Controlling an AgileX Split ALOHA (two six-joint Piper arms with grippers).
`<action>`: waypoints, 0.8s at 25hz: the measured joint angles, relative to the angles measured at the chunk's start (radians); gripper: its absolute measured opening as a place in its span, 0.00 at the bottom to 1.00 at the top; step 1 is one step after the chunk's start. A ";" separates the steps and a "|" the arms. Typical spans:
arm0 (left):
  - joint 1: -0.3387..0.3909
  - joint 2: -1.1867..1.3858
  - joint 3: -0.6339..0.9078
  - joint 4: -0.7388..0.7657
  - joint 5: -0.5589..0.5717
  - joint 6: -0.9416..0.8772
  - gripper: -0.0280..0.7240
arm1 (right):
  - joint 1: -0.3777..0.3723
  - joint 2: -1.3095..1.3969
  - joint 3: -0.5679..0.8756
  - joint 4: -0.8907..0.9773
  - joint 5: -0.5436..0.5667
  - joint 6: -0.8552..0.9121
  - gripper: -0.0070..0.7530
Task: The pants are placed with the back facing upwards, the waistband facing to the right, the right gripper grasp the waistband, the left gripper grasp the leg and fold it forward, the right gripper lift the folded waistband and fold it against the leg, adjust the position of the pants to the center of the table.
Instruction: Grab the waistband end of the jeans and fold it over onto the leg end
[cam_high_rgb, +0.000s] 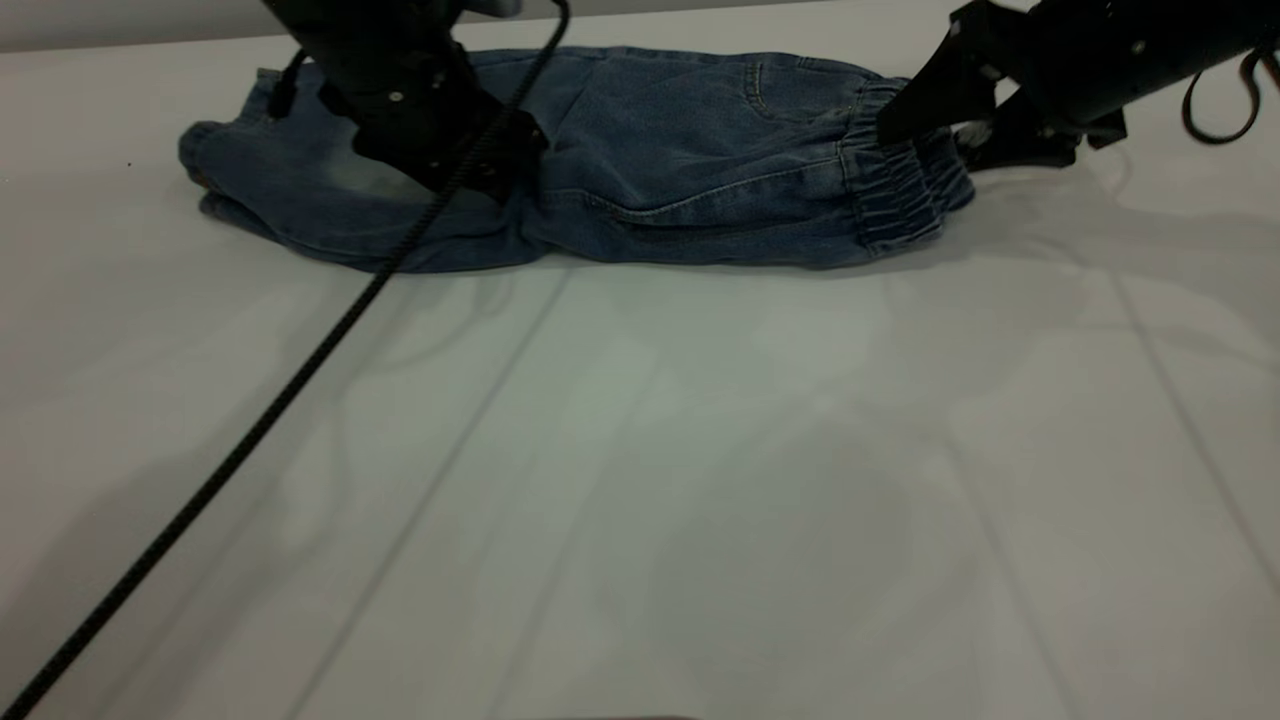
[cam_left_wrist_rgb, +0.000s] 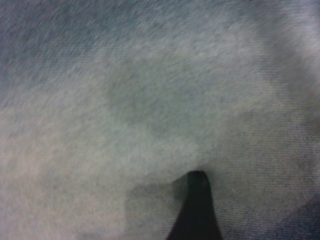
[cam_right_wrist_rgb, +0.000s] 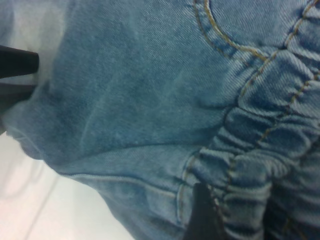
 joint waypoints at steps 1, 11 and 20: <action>-0.007 0.001 -0.005 0.000 0.001 0.000 0.76 | 0.004 0.006 0.000 0.007 0.000 0.000 0.59; -0.021 0.005 -0.022 0.000 0.038 0.001 0.76 | 0.018 0.010 0.000 0.016 -0.034 0.005 0.11; -0.024 -0.008 -0.146 0.044 0.319 0.001 0.76 | -0.070 -0.108 0.000 -0.184 -0.017 0.150 0.09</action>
